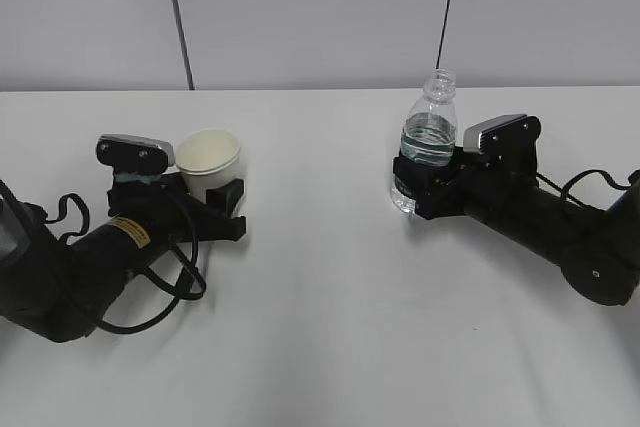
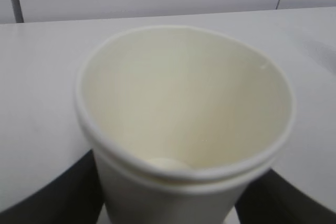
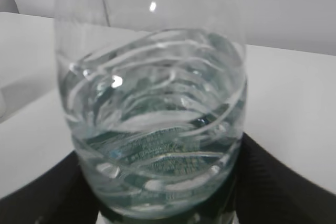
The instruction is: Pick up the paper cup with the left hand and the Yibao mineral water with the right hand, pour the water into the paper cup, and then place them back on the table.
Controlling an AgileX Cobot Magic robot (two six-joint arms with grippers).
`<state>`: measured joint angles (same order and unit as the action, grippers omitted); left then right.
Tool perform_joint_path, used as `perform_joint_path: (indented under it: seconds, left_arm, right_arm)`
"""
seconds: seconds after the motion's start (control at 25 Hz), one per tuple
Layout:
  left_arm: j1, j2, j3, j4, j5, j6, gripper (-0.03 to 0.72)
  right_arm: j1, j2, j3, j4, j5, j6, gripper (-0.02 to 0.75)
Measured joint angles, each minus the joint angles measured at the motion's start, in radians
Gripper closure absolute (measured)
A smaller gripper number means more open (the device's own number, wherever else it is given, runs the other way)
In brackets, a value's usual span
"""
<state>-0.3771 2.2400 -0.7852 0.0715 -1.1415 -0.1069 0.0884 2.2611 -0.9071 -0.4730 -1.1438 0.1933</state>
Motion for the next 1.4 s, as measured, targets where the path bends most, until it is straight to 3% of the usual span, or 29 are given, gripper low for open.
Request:
perform_joint_path:
  seconds: [0.4, 0.76, 1.4]
  left_arm:
    - [0.0, 0.0, 0.0, 0.088, 0.0, 0.0, 0.246]
    - [0.0, -0.008, 0.0, 0.232, 0.004, -0.016, 0.246]
    - [0.0, -0.026, 0.0, 0.365, 0.004, -0.093, 0.246]
  right_arm:
    - [0.0, 0.0, 0.0, -0.015, 0.0, -0.038, 0.248]
    - [0.0, -0.008, 0.0, -0.052, 0.011, -0.045, 0.248]
    - [0.0, -0.024, 0.0, -0.073, 0.043, -0.047, 0.248]
